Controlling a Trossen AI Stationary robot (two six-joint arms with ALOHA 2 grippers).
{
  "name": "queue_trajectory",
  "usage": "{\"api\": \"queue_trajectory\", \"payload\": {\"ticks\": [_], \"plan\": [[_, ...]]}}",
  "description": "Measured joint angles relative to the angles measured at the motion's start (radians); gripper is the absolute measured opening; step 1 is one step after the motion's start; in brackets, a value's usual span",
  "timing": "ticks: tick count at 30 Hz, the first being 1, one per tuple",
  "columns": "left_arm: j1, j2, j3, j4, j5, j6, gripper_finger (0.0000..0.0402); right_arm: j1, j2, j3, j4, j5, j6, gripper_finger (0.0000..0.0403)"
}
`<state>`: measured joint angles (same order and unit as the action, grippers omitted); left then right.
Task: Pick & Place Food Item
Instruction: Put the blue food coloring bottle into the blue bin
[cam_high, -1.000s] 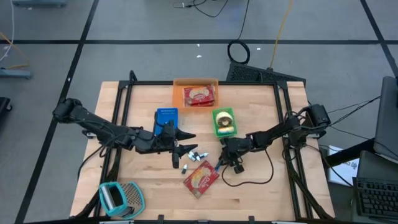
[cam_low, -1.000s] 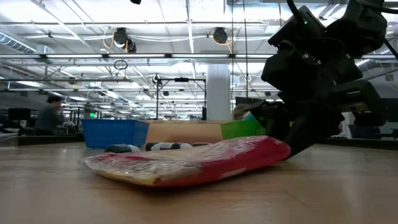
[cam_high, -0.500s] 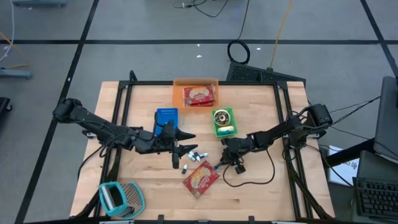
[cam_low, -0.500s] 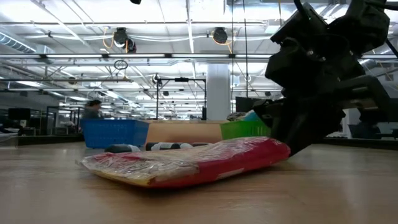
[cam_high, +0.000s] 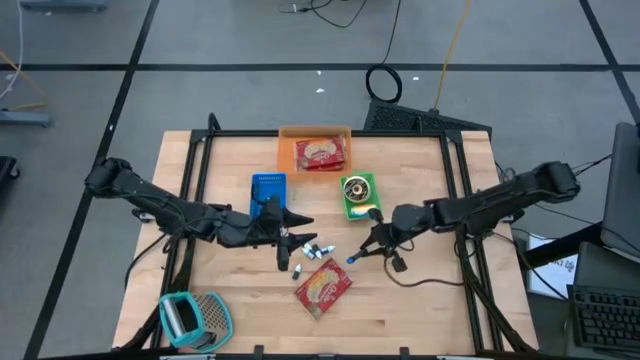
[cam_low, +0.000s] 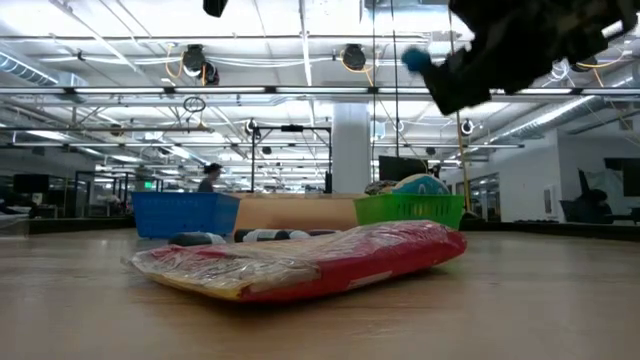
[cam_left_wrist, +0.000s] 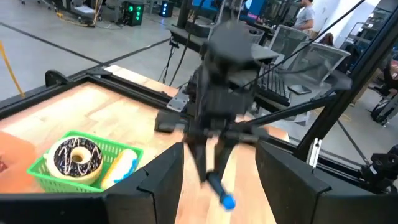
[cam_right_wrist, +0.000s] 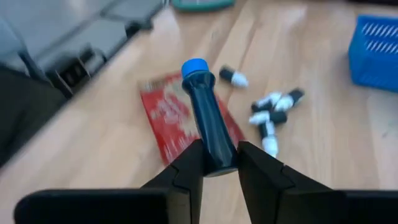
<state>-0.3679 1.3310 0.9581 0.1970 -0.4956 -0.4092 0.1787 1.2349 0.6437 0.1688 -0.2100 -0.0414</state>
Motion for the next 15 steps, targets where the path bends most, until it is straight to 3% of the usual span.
{"api": "queue_trajectory", "payload": {"ticks": [6, 9, 15], "plan": [[0.000, 0.121, -0.001, 0.092, 0.045, 0.051, 0.0202, 0.000, -0.095, -0.025, 0.043, 0.002, 0.081, 0.0078], [0.000, 0.208, -0.001, 0.196, 0.051, 0.155, 0.0202, 0.000, -0.111, -0.064, 0.133, 0.007, 0.098, 0.0076], [0.001, 0.339, 0.000, 0.423, 0.051, 0.374, 0.0202, 0.000, -0.113, -0.119, 0.218, 0.119, 0.109, 0.0077]]}}
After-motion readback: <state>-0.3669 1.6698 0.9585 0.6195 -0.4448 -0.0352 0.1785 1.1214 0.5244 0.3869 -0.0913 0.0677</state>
